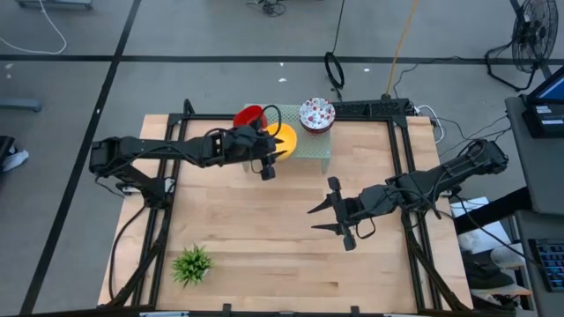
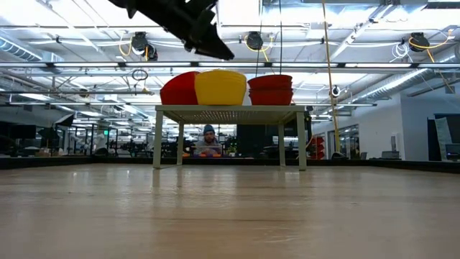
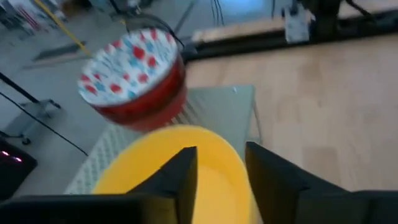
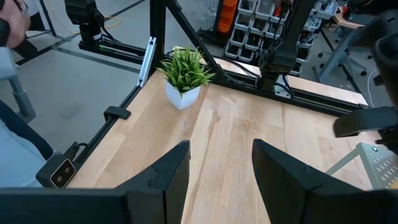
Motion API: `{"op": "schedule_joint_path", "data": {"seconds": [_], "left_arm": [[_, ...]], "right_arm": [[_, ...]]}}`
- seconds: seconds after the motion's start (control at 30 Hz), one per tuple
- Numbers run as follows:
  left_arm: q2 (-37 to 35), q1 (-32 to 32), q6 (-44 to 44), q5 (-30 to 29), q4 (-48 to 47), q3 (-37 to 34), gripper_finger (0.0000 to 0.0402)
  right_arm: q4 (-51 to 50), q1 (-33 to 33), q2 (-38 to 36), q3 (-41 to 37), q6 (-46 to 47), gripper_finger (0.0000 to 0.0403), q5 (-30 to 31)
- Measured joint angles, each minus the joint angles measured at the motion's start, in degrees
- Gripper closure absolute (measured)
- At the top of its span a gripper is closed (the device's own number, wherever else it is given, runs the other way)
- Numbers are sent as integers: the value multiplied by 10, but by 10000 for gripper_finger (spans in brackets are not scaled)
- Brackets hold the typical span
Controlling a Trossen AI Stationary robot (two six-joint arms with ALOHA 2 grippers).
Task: Pick & Place Mini bowls
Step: Return to Home Position
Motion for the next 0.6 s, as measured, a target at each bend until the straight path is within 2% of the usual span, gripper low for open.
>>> {"op": "schedule_joint_path", "data": {"seconds": [0.23,0.37,0.6], "left_arm": [[-37,-12,-3,5,73,0,207],[-102,-27,-2,4,42,0,198],[-244,-53,-39,2,-55,0,208]], "right_arm": [[-2,0,-5,0,17,243,1],[-29,-5,-34,0,27,243,1],[-94,-35,-109,0,30,243,3]]}}
